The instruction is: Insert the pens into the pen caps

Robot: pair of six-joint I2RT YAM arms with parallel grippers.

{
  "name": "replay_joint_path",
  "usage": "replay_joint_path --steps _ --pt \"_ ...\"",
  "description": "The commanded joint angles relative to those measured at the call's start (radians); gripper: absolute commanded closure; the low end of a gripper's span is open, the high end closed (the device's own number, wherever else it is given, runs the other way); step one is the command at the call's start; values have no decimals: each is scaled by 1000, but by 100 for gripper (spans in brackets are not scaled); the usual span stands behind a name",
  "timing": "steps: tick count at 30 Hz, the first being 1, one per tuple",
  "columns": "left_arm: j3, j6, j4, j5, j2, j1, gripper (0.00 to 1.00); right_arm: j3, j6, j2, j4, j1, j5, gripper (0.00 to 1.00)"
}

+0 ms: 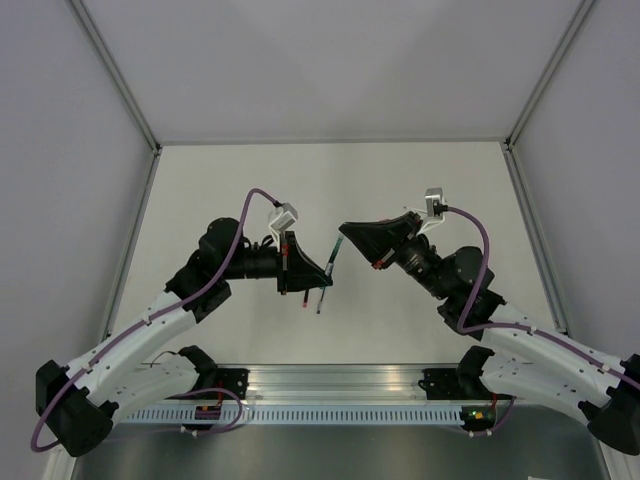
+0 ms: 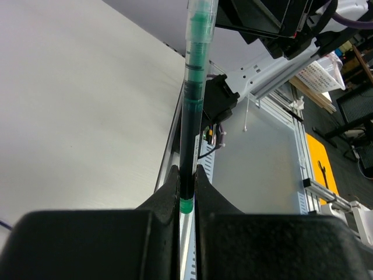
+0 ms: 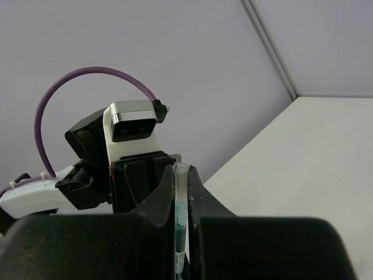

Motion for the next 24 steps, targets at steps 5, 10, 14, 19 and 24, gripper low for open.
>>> replay_joint_path --steps 5,10,14,19,24 --pt "34 -64 247 -230 -7 41 98 18 -71 18 -352 60 -147 97" --pt "14 -116 216 -216 29 41 98 78 -113 38 -409 60 -84 46" --pt "-38 -99 169 -265 26 42 98 133 -147 39 -481 60 10 29" --pt "-102 -85 78 -383 -2 42 98 173 -183 4 -581 60 88 19" --pt "-114 -90 -207 -613 35 42 98 149 -219 -80 -679 60 223 16"
